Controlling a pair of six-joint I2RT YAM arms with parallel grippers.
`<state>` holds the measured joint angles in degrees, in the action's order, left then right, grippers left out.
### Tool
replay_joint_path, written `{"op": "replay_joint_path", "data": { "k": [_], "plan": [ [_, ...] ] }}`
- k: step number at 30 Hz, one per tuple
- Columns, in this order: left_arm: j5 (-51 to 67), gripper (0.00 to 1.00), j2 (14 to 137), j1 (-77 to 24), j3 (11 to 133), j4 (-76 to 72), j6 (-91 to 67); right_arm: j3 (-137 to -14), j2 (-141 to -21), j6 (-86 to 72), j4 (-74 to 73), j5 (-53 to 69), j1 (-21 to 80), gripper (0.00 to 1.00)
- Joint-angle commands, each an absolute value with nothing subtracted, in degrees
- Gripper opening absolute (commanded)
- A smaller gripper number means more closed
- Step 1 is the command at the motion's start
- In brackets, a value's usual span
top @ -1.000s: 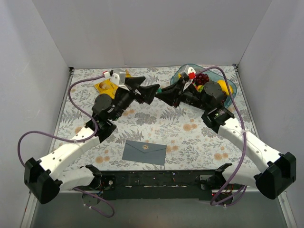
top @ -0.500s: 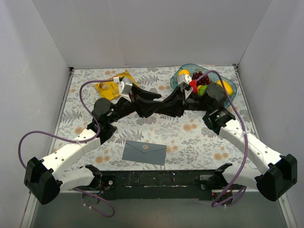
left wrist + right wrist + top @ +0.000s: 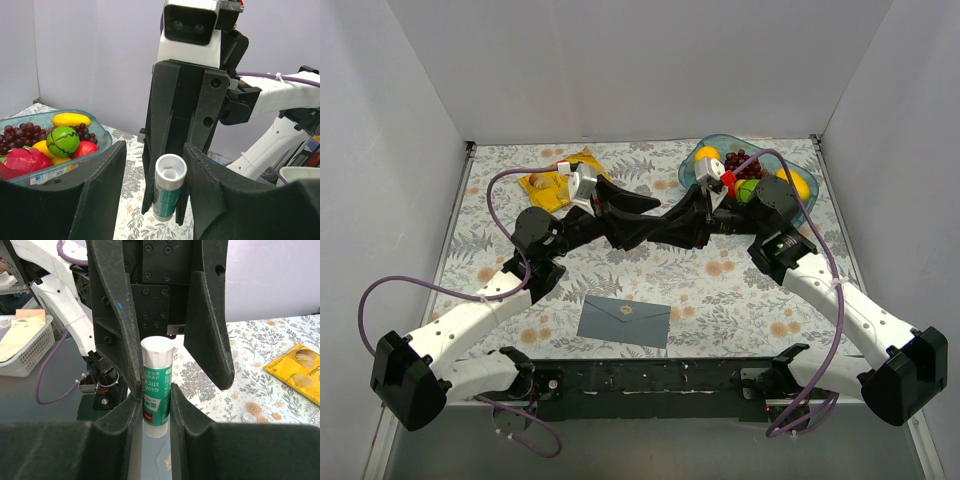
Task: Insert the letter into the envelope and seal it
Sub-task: Screw the solid glue.
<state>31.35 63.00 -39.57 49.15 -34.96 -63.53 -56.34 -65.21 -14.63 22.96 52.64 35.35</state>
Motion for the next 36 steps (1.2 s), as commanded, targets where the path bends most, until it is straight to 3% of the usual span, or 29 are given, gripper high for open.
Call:
{"op": "replay_joint_path", "data": {
  "k": [1,12,15,16,18,19,20,25,28,29,36],
  "plan": [
    [32.52,0.47,61.26,-39.37,49.04,-36.21,-63.98,-56.16,-64.16,-14.15,25.14,53.09,35.24,0.01],
    [32.6,0.48,60.29,-39.29,49.66,-35.16,-63.63,-56.07,-64.6,-13.54,24.61,53.09,35.24,0.01],
    [33.04,0.36,60.47,-39.37,49.92,-34.63,-63.63,-55.9,-64.6,-13.62,24.96,53.17,35.24,0.01],
    [33.13,0.26,60.47,-39.37,49.92,-34.37,-63.55,-55.9,-64.6,-13.62,24.96,53.26,35.24,0.01],
    [33.48,0.16,60.64,-39.37,50.01,-34.1,-63.72,-55.81,-64.51,-13.62,24.87,53.0,35.16,0.01],
    [33.66,0.02,60.73,-39.37,50.18,-34.01,-63.72,-55.81,-64.42,-13.62,24.96,53.0,35.24,0.01],
    [33.75,0.0,60.91,-39.29,50.45,-32.97,-63.81,-55.81,-64.42,-13.54,24.79,52.82,35.24,0.01],
    [31.48,0.0,61.61,-39.29,53.34,-28.05,-62.32,-57.12,-64.86,-12.48,22.68,47.13,35.24,0.01],
    [20.86,0.0,63.1,-39.37,57.89,-20.15,-59.16,-60.02,-66.62,-11.87,19.34,32.06,35.33,0.01],
    [13.78,0.0,63.98,-39.37,59.4,-15.95,-58.8,-60.81,-67.32,-12.39,18.9,28.86,35.33,0.01],
    [-4.71,0.0,70.92,-40.34,73.73,-5.1,-53.8,-68.46,-73.9,-13.29,18.63,9.77,38.92,0.01]
  ]
}}
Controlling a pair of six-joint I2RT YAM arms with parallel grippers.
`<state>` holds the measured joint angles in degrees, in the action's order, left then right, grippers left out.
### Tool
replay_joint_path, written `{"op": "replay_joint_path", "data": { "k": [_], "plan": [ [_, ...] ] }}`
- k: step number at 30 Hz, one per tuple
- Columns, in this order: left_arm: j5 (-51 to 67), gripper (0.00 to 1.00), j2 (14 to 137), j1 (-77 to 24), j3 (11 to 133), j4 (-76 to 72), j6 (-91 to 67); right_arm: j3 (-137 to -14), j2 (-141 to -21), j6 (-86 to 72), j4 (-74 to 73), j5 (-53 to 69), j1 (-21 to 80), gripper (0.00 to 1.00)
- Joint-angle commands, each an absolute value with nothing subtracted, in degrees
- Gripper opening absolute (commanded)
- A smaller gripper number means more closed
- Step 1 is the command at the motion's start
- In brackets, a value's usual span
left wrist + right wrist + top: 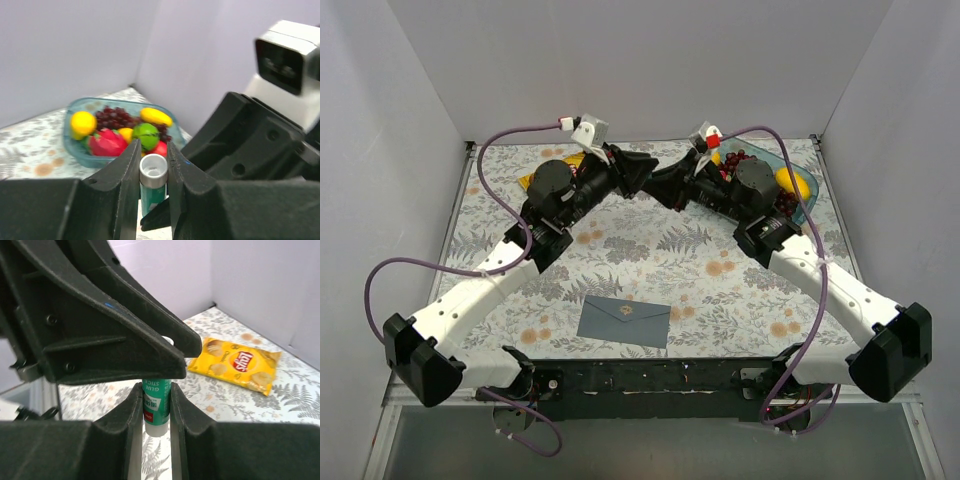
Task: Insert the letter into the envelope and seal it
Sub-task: Screw the solid glue.
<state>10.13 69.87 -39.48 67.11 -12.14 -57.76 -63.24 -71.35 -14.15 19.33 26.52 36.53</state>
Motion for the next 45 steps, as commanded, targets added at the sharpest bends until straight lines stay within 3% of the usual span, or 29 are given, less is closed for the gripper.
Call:
{"op": "replay_joint_path", "data": {
  "k": [1,7,10,12,13,14,17,23,32,38,45],
  "plan": [
    [-6.49,0.0,71.71,-40.78,74.78,-4.49,-52.31,-69.42,-74.44,-12.23,18.11,7.67,39.98,0.01],
    [-20.62,0.01,78.3,-47.1,82.35,-2.29,-46.41,-76.9,-78.92,-6.95,15.73,-7.1,46.75,0.01],
    [-25.47,0.1,80.07,-48.78,84.11,-2.29,-45.0,-78.39,-79.8,-5.89,15.64,-14.23,48.69,0.01],
    [-26.45,0.5,80.33,-49.04,84.46,-2.29,-45.17,-78.84,-79.89,-5.19,15.03,-16.43,49.22,0.01],
    [-26.46,0.61,79.98,-49.04,84.03,-2.29,-45.35,-78.4,-79.72,-5.36,15.46,-15.65,49.22,0.01],
    [-26.19,0.77,79.37,-49.04,83.5,-2.81,-45.61,-77.7,-79.28,-5.62,15.82,-15.38,49.22,0.01],
    [-20.86,0.98,74.11,-48.78,77.8,-7.88,-45.27,-73.84,-76.56,-6.23,18.01,-12.32,48.96,0.01],
    [-13.72,0.98,63.92,-47.99,70.94,-11.25,-46.32,-68.91,-73.3,-11.06,17.41,-3.01,47.9,0.01],
    [-19.33,0.98,52.83,-47.46,64.25,-11.17,-44.65,-55.56,-65.92,-42.92,28.28,11.41,40.08,0.01],
    [-21.53,0.98,49.57,-47.46,60.38,-11.51,-44.91,-50.54,-62.67,-62.54,34.63,12.04,39.9,0.01],
    [-22.24,0.98,49.75,-47.37,57.83,-12.22,-46.4,-47.64,-58.98,-71.71,32.61,8.36,39.99,0.01]
  ]
}}
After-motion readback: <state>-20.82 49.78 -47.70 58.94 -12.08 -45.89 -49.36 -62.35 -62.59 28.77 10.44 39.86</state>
